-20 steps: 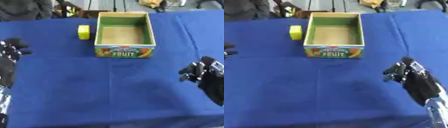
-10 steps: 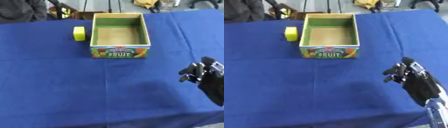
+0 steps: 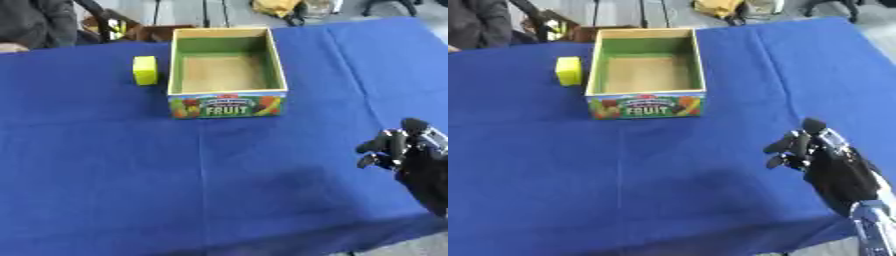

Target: Pick up objects on the table and place them in the box.

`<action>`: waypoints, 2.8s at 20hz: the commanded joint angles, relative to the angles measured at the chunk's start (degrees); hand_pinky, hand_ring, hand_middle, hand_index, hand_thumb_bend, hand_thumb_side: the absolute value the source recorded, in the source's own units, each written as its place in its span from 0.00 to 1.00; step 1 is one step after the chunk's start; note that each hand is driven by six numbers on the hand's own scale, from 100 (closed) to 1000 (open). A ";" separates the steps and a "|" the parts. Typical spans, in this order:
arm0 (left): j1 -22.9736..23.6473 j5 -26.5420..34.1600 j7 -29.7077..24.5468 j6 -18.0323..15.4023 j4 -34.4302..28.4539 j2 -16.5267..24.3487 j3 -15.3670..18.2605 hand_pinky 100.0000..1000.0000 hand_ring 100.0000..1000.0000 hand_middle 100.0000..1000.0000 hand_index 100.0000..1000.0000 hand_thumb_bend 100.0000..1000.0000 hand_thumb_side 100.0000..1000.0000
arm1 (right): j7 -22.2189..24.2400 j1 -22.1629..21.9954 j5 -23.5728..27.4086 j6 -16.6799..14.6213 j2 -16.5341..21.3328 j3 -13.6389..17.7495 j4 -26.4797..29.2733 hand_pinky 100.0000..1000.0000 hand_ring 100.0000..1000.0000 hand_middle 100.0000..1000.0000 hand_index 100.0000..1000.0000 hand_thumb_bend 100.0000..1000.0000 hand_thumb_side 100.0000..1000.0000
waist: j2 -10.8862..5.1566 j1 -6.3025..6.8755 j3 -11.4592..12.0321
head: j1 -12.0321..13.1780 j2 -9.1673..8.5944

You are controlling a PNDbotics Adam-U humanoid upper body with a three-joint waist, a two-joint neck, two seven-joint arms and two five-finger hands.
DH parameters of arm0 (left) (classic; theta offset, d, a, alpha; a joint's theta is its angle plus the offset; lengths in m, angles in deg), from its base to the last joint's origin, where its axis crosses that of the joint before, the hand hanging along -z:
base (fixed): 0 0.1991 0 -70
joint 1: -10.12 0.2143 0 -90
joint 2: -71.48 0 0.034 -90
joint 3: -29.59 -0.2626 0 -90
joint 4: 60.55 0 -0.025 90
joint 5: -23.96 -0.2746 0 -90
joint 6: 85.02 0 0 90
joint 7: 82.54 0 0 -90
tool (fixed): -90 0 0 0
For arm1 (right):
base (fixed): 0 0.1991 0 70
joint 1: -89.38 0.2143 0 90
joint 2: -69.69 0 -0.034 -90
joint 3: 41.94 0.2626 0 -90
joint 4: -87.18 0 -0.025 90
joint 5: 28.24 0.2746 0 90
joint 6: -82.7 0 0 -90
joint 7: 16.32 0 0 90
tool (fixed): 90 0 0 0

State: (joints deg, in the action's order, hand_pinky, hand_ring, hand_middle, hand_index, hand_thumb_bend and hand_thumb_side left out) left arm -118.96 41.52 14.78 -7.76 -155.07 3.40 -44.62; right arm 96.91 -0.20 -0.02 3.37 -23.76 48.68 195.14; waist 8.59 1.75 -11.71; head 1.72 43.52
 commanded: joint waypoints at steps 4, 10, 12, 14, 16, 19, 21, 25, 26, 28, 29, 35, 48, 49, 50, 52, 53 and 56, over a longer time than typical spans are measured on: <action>-6.86 -2.51 3.91 0.33 17.95 5.62 1.11 0.63 0.68 0.56 0.72 0.51 0.69 | 0.24 0.01 0.08 -0.27 2.05 0.01 1.41 0.51 0.61 0.41 0.32 0.00 0.63 | -1.12 0.65 -1.87 | 0.67 -1.14; -10.41 -7.28 5.46 1.95 34.36 8.12 -2.41 0.62 0.70 0.53 0.72 0.45 0.76 | 0.24 0.29 -0.11 -0.22 2.52 -0.02 1.41 0.51 0.61 0.41 0.32 0.00 0.64 | -1.08 1.72 -4.30 | 1.47 -1.66; -11.40 -11.38 5.18 3.77 38.37 8.09 -3.75 0.61 0.70 0.53 0.73 0.43 0.79 | 0.24 0.37 -0.25 -0.17 2.56 -0.01 1.40 0.51 0.61 0.41 0.32 0.00 0.64 | -1.07 1.97 -5.06 | 1.55 -1.70; -12.43 -16.31 3.92 5.89 42.14 7.77 -5.38 0.61 0.71 0.53 0.73 0.42 0.81 | 0.25 0.43 -0.27 -0.16 2.66 -0.03 1.43 0.51 0.61 0.41 0.32 0.00 0.63 | -1.07 2.20 -5.65 | 1.68 -1.75; -13.36 -22.86 1.57 8.11 45.27 7.23 -7.24 0.62 0.71 0.55 0.75 0.41 0.83 | 0.26 0.58 -0.22 -0.13 2.80 -0.06 1.44 0.51 0.61 0.41 0.32 0.00 0.64 | -1.09 2.49 -6.19 | 1.88 -1.83; -14.85 -34.15 -2.06 9.85 47.86 5.94 -9.41 0.62 0.71 0.59 0.79 0.42 0.82 | 0.30 0.86 -0.22 0.06 2.87 -0.14 1.38 0.51 0.61 0.41 0.32 0.00 0.64 | -1.04 2.91 -6.91 | 1.98 -2.01; -15.91 -43.75 -3.86 10.04 49.01 4.71 -10.72 0.62 0.71 0.63 0.82 0.44 0.81 | 0.35 1.08 -0.30 0.19 2.87 -0.21 1.35 0.51 0.61 0.41 0.32 0.00 0.64 | -0.95 3.18 -7.43 | 2.09 -2.03; -17.72 -58.84 -7.77 9.05 51.62 1.31 -11.77 0.63 0.71 0.66 0.85 0.49 0.81 | 0.44 1.57 -0.25 0.36 2.80 -0.32 1.35 0.51 0.61 0.41 0.32 0.00 0.64 | -0.73 3.49 -8.55 | 2.53 -2.20; -18.01 -61.99 -8.76 8.76 52.39 0.45 -11.98 0.63 0.71 0.66 0.85 0.51 0.81 | 0.47 1.69 -0.24 0.39 2.77 -0.36 1.37 0.51 0.61 0.41 0.32 0.00 0.64 | -0.64 3.54 -8.90 | 2.67 -2.30; -18.46 -67.25 -10.62 8.08 53.88 -1.08 -12.06 0.62 0.70 0.66 0.86 0.56 0.81 | 0.52 1.89 -0.26 0.44 2.70 -0.42 1.40 0.51 0.61 0.41 0.32 0.00 0.64 | -0.39 3.65 -9.50 | 2.93 -2.50; -18.61 -69.46 -11.47 7.69 54.56 -1.79 -12.03 0.62 0.69 0.66 0.86 0.59 0.80 | 0.55 1.98 -0.31 0.47 2.64 -0.45 1.41 0.51 0.60 0.41 0.32 0.00 0.64 | -0.24 3.70 -9.79 | 3.05 -2.60; -18.76 -76.73 -14.71 5.32 57.06 -4.76 -11.42 0.62 0.65 0.60 0.82 0.67 0.69 | 0.82 2.75 -0.87 0.66 2.20 -0.64 1.52 0.51 0.60 0.41 0.32 0.00 0.64 | 0.96 4.15 -11.30 | 3.76 -3.20; -17.01 -79.44 -19.40 2.33 56.49 -7.10 -11.49 0.62 0.56 0.53 0.77 0.50 0.31 | 1.12 3.36 -1.97 0.94 1.32 -0.80 1.49 0.51 0.60 0.41 0.32 0.00 0.65 | 2.39 4.51 -12.07 | 4.08 -3.18; -16.84 -79.48 -19.69 2.29 56.50 -7.17 -11.51 0.62 0.55 0.53 0.77 0.48 0.30 | 1.13 3.37 -2.02 0.93 1.28 -0.80 1.49 0.51 0.60 0.41 0.32 0.00 0.65 | 2.45 4.50 -12.10 | 4.10 -3.19; -16.65 -79.52 -20.03 2.27 56.56 -7.24 -11.52 0.62 0.54 0.53 0.77 0.48 0.30 | 1.14 3.38 -2.06 0.92 1.24 -0.80 1.50 0.51 0.60 0.41 0.32 0.00 0.65 | 2.52 4.48 -12.13 | 4.12 -3.20; -16.23 -79.42 -20.71 2.14 56.78 -7.53 -11.53 0.61 0.52 0.52 0.77 0.47 0.30 | 1.15 3.38 -2.14 0.92 1.17 -0.81 1.50 0.51 0.60 0.41 0.32 0.00 0.65 | 2.63 4.47 -12.20 | 4.17 -3.17; -16.05 -79.35 -21.01 2.05 56.87 -7.65 -11.56 0.61 0.52 0.52 0.77 0.47 0.30 | 1.16 3.39 -2.18 0.92 1.12 -0.81 1.49 0.51 0.60 0.41 0.32 0.00 0.65 | 2.67 4.46 -12.21 | 4.19 -3.16; -15.50 -79.23 -21.73 1.90 57.10 -7.93 -11.66 0.60 0.49 0.49 0.75 0.45 0.28 | 1.17 3.46 -2.26 0.96 0.99 -0.82 1.48 0.51 0.60 0.41 0.32 0.00 0.65 | 2.80 4.44 -12.21 | 4.25 -3.16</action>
State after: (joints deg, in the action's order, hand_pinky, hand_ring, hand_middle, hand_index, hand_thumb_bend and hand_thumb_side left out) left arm -133.70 -37.61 -6.54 -5.79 -97.43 -5.77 -56.38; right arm 97.89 2.78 -1.76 4.36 -23.11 47.69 195.44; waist 12.11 6.60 -23.93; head 5.86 40.73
